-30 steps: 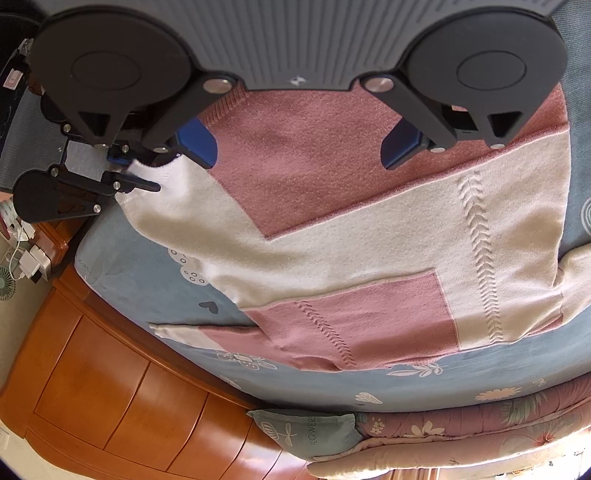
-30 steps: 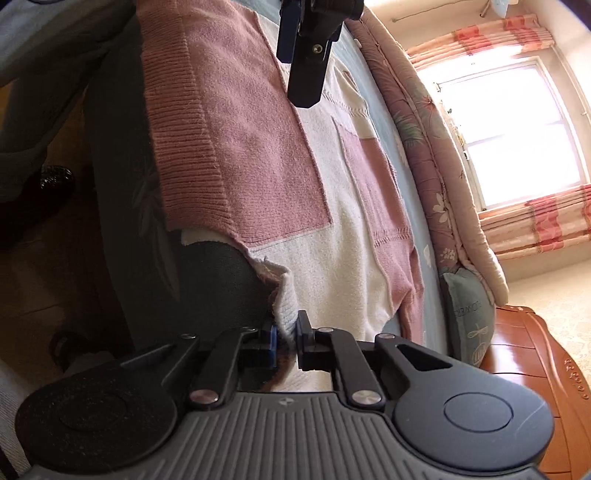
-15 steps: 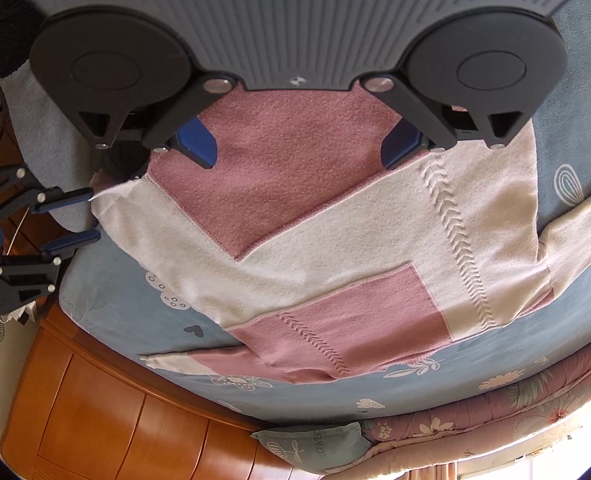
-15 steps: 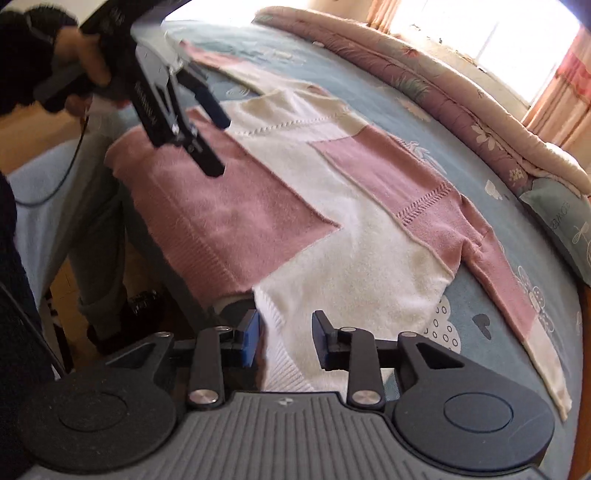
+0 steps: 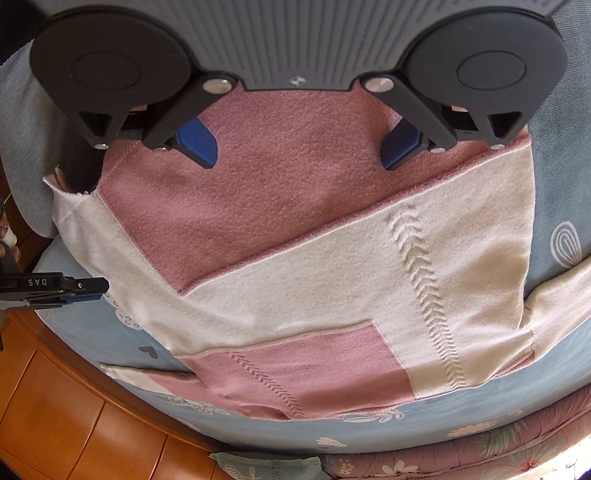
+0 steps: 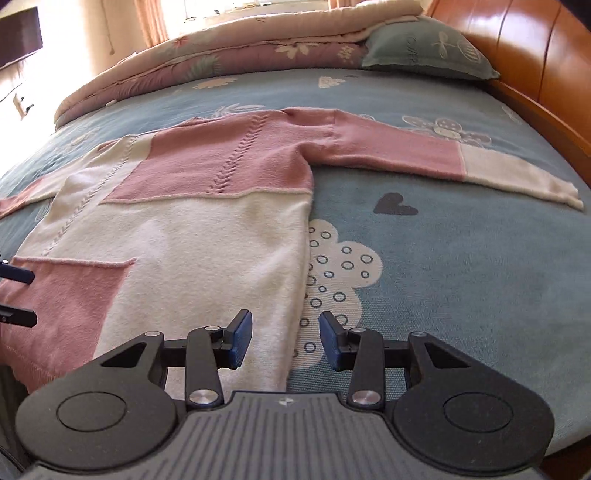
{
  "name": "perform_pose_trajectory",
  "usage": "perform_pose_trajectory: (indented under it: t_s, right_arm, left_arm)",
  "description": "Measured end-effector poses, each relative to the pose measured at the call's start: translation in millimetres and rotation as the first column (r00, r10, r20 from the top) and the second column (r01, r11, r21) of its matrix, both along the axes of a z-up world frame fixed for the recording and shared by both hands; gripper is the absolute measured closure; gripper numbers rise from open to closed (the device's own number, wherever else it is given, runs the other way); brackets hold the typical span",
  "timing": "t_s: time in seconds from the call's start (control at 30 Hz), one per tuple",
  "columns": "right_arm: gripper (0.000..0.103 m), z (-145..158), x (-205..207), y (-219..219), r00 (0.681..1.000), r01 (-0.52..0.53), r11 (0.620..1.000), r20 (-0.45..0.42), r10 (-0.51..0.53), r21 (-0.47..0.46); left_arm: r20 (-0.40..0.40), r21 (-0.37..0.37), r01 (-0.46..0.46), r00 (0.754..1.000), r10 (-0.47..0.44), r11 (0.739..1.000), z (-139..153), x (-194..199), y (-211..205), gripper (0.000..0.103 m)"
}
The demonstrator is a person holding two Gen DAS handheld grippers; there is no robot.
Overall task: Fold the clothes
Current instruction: 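Move both grippers over the sweater body toward the sleeves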
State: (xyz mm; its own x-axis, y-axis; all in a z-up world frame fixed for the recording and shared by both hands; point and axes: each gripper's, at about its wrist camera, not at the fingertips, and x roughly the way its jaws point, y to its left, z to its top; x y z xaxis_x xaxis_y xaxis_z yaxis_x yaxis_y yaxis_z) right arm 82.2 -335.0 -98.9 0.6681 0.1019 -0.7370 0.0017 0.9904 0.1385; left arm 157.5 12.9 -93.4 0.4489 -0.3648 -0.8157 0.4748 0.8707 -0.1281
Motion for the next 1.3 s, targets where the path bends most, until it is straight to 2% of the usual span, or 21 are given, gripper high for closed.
perform_pose_trajectory:
  t_s: [0.07,0.1,0.13,0.17,0.2,0.27,0.33,0.43,0.53,0.6,0.67,0.73,0.83,0.93,1.0,1.07,1.13,1.23,1.3]
  right_arm:
    - [0.059,-10,0,-7,0.999,0.030,0.998,-0.018,-0.029,0.054]
    - [0.061,-11,-2,-4,1.000,0.022,0.999,-0.001,-0.022,0.046]
    - [0.072,-10,-2,2,1.000,0.008,1.000,0.000,-0.008,0.030]
    - [0.091,-10,-2,7,1.000,-0.005,1.000,0.002,0.005,0.014]
    - [0.091,-9,-2,12,1.000,-0.019,1.000,0.003,0.019,-0.003]
    - [0.091,-7,-2,23,0.998,-0.058,0.993,-0.004,0.058,-0.106]
    - [0.092,-5,0,19,0.999,-0.042,0.988,-0.017,0.040,-0.146]
    - [0.092,1,1,7,0.999,-0.030,0.991,-0.035,0.025,-0.134]
    - [0.085,22,-5,17,0.998,-0.058,0.991,0.017,0.060,-0.120]
    - [0.078,36,-5,29,0.991,-0.102,0.992,0.075,0.108,-0.075]
    - [0.069,38,4,53,0.981,-0.156,0.986,0.104,0.161,-0.055]
    - [0.068,23,10,72,0.978,-0.195,0.978,0.062,0.200,-0.074]
    - [0.068,-1,20,101,0.967,-0.254,0.962,-0.003,0.255,-0.100]
    - [0.065,-4,-13,103,0.962,-0.270,0.949,0.005,0.274,-0.163]
    - [0.059,-1,-32,93,0.968,-0.252,0.958,-0.016,0.252,-0.133]
    - [0.051,2,-39,85,0.969,-0.245,0.964,-0.054,0.240,-0.103]
    - [0.050,12,-35,82,0.972,-0.236,0.962,-0.042,0.232,-0.140]
    - [0.038,24,-13,79,0.980,-0.187,0.974,0.040,0.194,-0.126]
    - [0.036,24,8,81,0.983,-0.162,0.982,0.073,0.169,-0.098]
  left_arm:
    - [0.003,0.005,0.005,1.000,-0.005,1.000,-1,2,-2,0.007]
    - [0.004,0.011,0.007,1.000,-0.008,1.000,-1,2,-4,0.006]
    - [0.006,0.017,0.010,1.000,-0.010,1.000,-1,2,-6,0.006]
    - [0.008,0.023,0.012,1.000,-0.013,1.000,-1,2,-7,0.006]
    - [0.007,0.031,0.015,1.000,-0.016,0.999,-1,2,-8,0.006]
    - [0.003,0.043,0.023,1.000,-0.024,0.999,0,1,-9,0.006]
    - [-0.005,0.055,0.034,0.999,-0.034,0.998,2,-2,-5,0.006]
    - [-0.003,0.076,0.029,1.000,-0.029,0.997,8,-5,5,0.006]
    - [0.034,0.021,0.026,0.999,-0.027,0.999,26,-3,12,0.006]
    - [0.076,0.009,0.024,0.997,-0.025,1.000,33,4,8,0.006]
    - [0.072,0.018,0.032,0.997,-0.033,0.999,28,13,-3,0.006]
    - [0.065,0.028,0.039,0.997,-0.040,0.999,21,21,-14,0.006]
    - [0.008,0.092,0.035,0.999,-0.036,0.995,0,12,-11,0.006]
    - [0.006,0.107,0.050,0.999,-0.051,0.993,-5,-22,13,0.004]
    - [-0.005,0.136,0.069,0.998,-0.068,0.988,-3,-38,25,0.004]
    - [-0.005,0.169,0.094,0.995,-0.095,0.981,5,-37,23,0.004]
    - [-0.003,0.196,0.116,0.993,-0.118,0.974,13,-34,21,0.004]
    - [0.074,0.085,0.074,0.994,-0.081,0.994,31,-8,8,0.004]
    - [0.072,0.030,0.063,0.995,-0.065,0.998,29,8,-5,0.004]
